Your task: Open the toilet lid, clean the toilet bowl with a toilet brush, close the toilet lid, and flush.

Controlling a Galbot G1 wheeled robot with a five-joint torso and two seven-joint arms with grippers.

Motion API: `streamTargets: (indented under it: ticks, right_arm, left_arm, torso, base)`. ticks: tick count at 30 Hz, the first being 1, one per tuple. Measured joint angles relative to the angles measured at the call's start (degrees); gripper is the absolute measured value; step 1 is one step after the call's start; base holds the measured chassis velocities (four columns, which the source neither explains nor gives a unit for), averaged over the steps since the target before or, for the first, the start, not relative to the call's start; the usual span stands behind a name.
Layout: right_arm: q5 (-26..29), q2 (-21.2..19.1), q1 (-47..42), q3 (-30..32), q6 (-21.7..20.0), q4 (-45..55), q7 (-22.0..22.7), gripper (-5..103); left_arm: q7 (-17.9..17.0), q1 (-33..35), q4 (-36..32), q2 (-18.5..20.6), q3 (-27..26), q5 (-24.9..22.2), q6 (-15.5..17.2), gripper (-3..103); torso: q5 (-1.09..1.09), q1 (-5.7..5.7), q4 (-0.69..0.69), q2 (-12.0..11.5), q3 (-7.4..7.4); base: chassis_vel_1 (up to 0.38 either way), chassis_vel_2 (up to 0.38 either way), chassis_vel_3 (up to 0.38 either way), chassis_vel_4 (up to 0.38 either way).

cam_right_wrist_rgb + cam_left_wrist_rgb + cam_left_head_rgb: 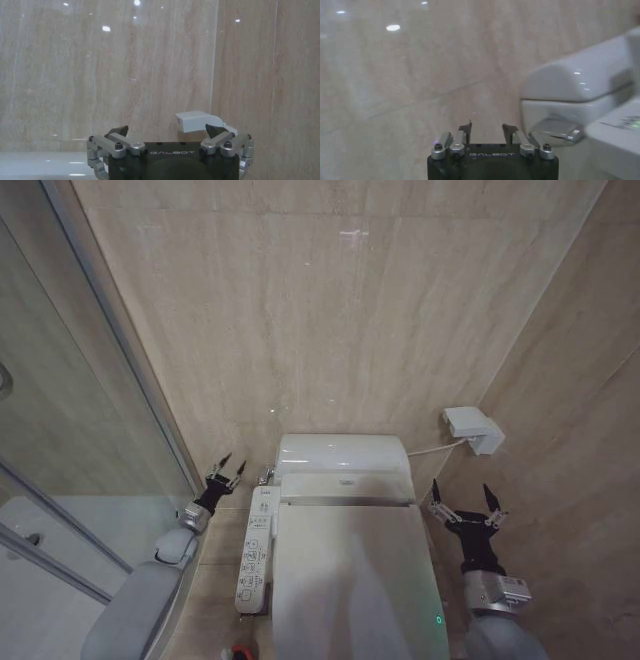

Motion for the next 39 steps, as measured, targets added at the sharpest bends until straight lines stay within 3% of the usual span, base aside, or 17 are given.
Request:
streamTargets:
  ticks: [1, 6, 7, 13, 14, 24, 26, 34, 39]
  right_arm:
    - [0.0, 0.0, 0.0, 0.0, 0.0, 0.0, 0.0, 100]
    - [0.0, 0.0, 0.0, 0.0, 0.0, 0.0, 0.0, 100]
    - [0.0, 0.0, 0.0, 0.0, 0.0, 0.0, 0.0, 100]
    - [0.0, 0.0, 0.0, 0.0, 0.0, 0.0, 0.0, 100]
    - [0.0, 0.0, 0.0, 0.0, 0.0, 0.0, 0.0, 100]
    - [0.0, 0.0, 0.0, 0.0, 0.0, 0.0, 0.0, 100]
    - [0.0, 0.0, 0.0, 0.0, 0.0, 0.0, 0.0, 100]
    - [0.0, 0.0, 0.0, 0.0, 0.0, 0.0, 0.0, 100]
    - [0.0, 0.0, -0.01, 0.01, 0.0, 0.0, 0.0, 100]
  left_arm:
    - [1.42, -0.14, 0.1, 0.18, 0.32, 0.82, -0.6, 43]
    - [5.91, -0.29, 0.55, 0.88, 1.46, 4.62, -3.41, 43]
    - [6.19, -0.41, 0.78, 1.04, 1.9, 5.2, -3.85, 16]
    - [7.57, -0.92, 2.34, 1.5, 3.66, 5.67, -4.79, 16]
    - [8.2, -1.28, 3.15, 1.34, 3.99, 5.66, -5.21, 0]
    - [9.16, -2.85, 4.81, 0.88, 5.37, 5.7, -5.34, 0]
    - [9.5, -3.35, 5.59, 0.44, 6.12, 5.76, -5.44, 0]
    - [9.61, -4.67, 7.25, -0.14, 6.74, 5.82, -5.69, 0]
    - [8.22, -2.11, 5.32, -0.38, 2.95, 6.71, -3.96, 0]
  torso:
    - [0.0, 0.0, 0.01, 0.0, 0.0]
    - [0.0, -0.01, 0.02, 0.0, 0.0]
    - [0.0, -0.01, 0.02, 0.0, 0.0]
    - [0.01, -0.01, 0.03, 0.0, -0.01]
    - [0.02, -0.01, 0.04, 0.0, -0.01]
    - [0.02, -0.01, 0.03, 0.01, 0.0]
    - [-0.04, -0.01, -0.03, 0.0, 0.0]
    - [-0.01, 0.0, -0.01, 0.0, 0.0]
    - [-0.01, 0.0, -0.03, 0.01, 0.0]
  base:
    - [0.0, 0.0, 0.0, 0.0]
    - [0.0, 0.0, 0.0, 0.0]
    - [0.0, 0.0, 0.0, 0.0]
    - [0.0, 0.0, 0.0, 0.0]
    - [0.0, 0.0, 0.0, 0.0]
    - [0.0, 0.0, 0.0, 0.0]
    - [0.0, 0.0, 0.0, 0.0]
    - [0.0, 0.0, 0.0, 0.0]
    - [0.0, 0.0, 0.0, 0.0]
